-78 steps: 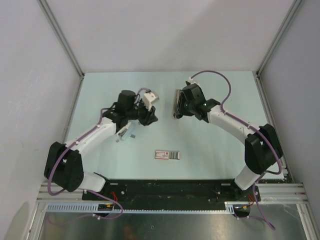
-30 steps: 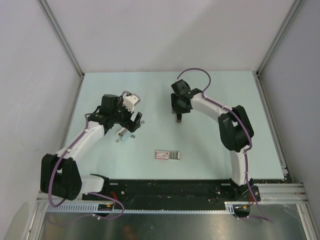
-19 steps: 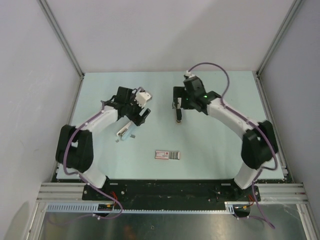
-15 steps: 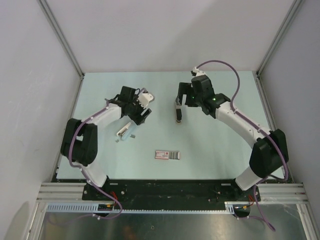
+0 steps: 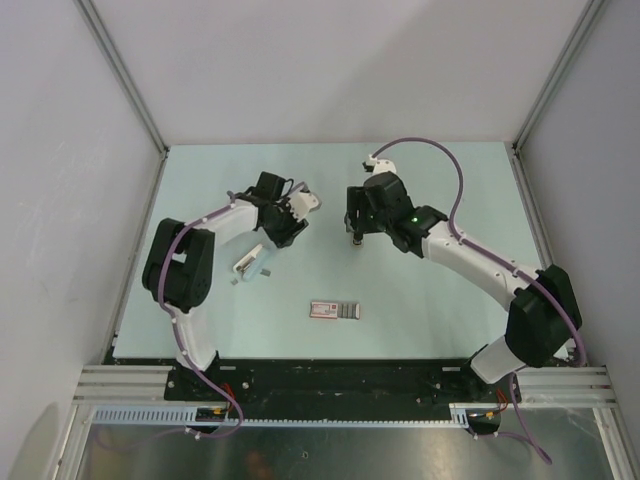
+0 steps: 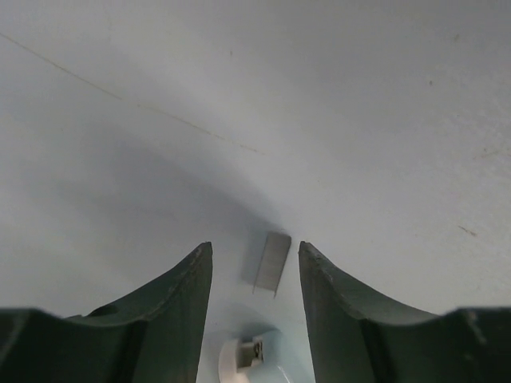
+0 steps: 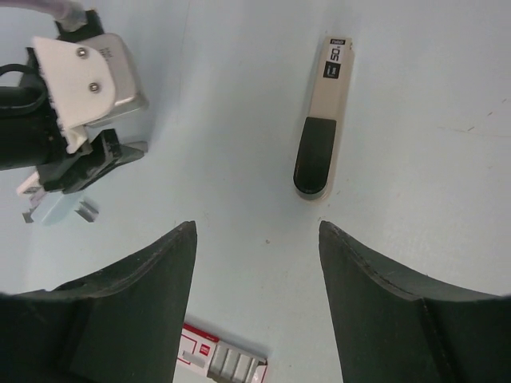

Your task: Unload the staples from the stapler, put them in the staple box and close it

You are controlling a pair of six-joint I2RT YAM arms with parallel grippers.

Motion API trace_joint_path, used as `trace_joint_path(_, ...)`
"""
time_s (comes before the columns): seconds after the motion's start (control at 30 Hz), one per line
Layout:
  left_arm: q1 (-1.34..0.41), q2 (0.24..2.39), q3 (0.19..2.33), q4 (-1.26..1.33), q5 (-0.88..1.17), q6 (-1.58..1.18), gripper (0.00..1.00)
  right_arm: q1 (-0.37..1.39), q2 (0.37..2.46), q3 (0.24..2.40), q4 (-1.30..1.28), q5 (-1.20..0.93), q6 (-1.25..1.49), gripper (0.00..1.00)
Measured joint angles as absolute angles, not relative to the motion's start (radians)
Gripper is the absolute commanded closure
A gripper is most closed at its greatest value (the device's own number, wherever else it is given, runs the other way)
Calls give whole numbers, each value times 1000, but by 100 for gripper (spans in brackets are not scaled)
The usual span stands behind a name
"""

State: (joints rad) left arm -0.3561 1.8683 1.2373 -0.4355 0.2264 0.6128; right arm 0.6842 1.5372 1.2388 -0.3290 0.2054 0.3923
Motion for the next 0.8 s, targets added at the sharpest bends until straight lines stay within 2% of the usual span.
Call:
trace_joint_path(0.2, -358, 1927, 1293, -460, 243, 615, 50, 683, 1487, 1230, -323, 214, 400, 33)
trace_joint_path(0.63, -358, 1933, 1288, -512, 246, 682, 42, 672, 1469, 1224, -324, 215, 420, 36)
trace_joint_path(0.8, -358, 1938, 1294, -520, 248, 691, 51, 670, 1468, 1224, -324, 212, 427, 39)
